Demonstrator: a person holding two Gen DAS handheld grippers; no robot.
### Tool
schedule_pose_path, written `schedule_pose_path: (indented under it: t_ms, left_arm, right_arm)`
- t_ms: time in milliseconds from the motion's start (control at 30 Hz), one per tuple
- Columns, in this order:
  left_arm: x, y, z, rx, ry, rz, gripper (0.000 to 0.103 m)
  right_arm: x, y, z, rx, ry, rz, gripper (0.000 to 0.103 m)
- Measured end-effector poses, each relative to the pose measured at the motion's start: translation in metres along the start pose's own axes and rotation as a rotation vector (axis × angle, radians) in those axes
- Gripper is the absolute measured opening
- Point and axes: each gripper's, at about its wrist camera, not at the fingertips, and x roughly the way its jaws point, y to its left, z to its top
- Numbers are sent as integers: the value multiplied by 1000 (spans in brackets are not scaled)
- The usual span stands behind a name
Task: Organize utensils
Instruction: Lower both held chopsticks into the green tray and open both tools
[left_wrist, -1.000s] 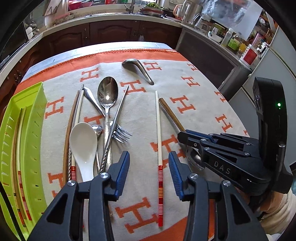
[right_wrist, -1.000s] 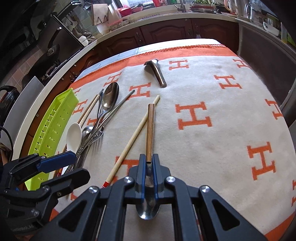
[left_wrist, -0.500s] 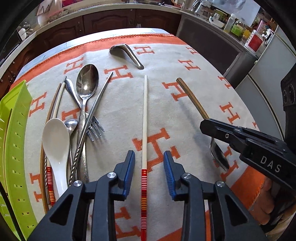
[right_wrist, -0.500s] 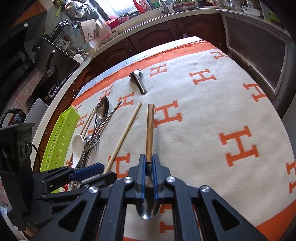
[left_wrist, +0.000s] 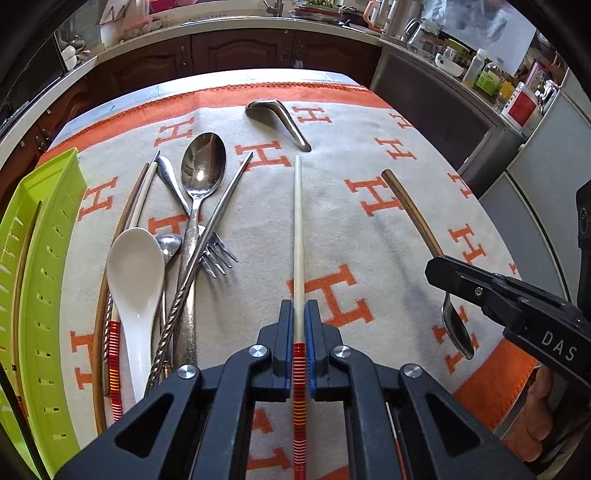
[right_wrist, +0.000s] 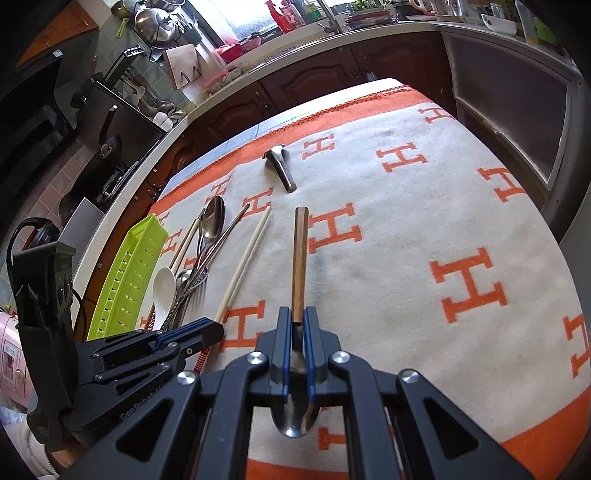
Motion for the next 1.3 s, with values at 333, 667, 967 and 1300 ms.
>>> schedule_pose_path:
  t_ms: [333, 667, 967, 1300]
  left_arm:
    - [-69, 29, 2, -39, -143, 30, 3]
    - [-142, 106, -6, -148, -223, 153, 4]
    - [-164, 175, -14, -222, -231, 255, 4]
    - [-144, 207, -19, -260, -185, 253, 4]
  right_arm:
    - [-15, 41, 8, -103, -30, 27, 6]
    - [-13, 136, 27, -286, -15, 124, 6]
    - [25, 220, 49, -286, 99, 224, 6]
    - [82, 257, 41, -175, 232, 226, 6]
